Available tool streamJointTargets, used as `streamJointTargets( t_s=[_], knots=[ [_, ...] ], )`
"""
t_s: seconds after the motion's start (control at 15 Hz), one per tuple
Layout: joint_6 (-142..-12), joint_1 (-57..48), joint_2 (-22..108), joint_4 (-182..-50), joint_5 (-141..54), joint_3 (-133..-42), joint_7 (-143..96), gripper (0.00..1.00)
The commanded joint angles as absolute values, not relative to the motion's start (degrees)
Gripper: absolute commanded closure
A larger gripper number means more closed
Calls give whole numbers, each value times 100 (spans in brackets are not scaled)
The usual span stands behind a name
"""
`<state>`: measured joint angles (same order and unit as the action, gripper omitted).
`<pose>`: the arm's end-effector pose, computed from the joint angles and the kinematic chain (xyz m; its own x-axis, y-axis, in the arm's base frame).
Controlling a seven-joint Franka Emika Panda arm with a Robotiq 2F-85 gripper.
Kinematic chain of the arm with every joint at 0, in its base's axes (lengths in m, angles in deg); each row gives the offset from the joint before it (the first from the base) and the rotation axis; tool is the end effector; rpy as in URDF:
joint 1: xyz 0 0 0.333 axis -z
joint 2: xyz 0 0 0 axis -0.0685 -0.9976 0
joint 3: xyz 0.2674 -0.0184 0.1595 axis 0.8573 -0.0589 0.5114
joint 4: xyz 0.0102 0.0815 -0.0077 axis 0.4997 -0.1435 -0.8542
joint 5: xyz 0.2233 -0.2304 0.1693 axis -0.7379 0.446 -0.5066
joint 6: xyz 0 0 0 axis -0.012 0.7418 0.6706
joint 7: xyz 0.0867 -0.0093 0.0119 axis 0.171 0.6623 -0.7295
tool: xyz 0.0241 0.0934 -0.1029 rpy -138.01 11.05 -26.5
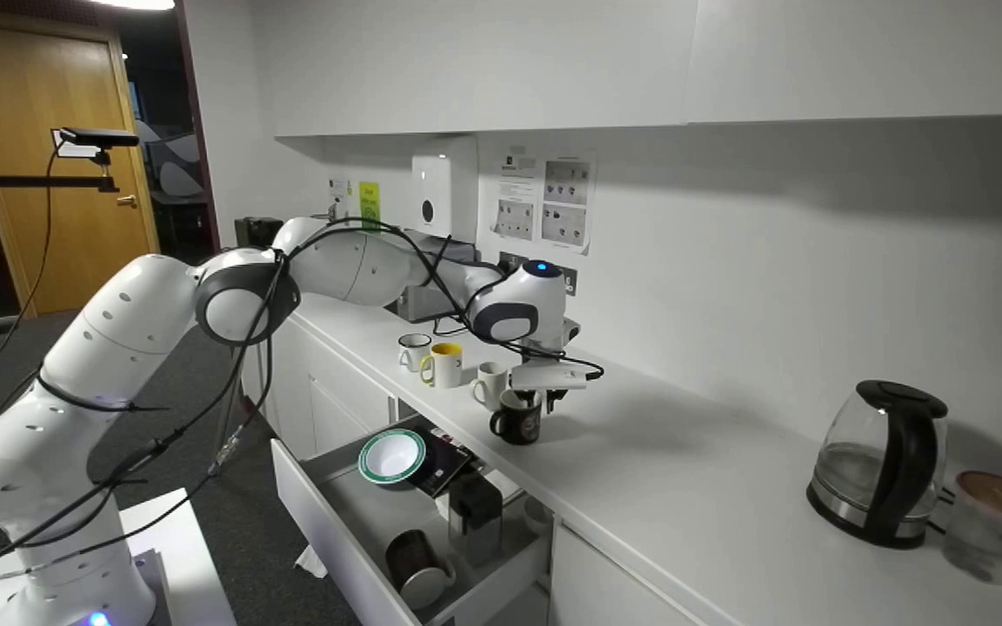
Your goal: Take the black mug out of the open drawer
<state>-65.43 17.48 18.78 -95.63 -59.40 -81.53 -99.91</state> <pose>0.6971 -0.2335 0.3352 0.6558 0.7070 0.2648 0.7146 -0.6944 0.0841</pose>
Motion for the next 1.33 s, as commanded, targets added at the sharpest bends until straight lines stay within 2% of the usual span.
streamJointTargets(
  t_s=[0.0, 0.27, 0.33, 0.93, 1.27],
  knots=[
    [-6190, 1909, 1736, -9134, -6074, -8028, -10291, 34],
    [-6145, 1927, 1735, -9038, -6076, -8046, -10263, 4],
    [-6211, 1954, 1786, -9074, -6098, -8042, -10278, 1],
    [-6597, 2481, 2573, -9613, -6467, -8061, -10491, 0],
    [-7311, 2663, 3304, -10357, -6245, -8183, -10827, 0]
  ],
)
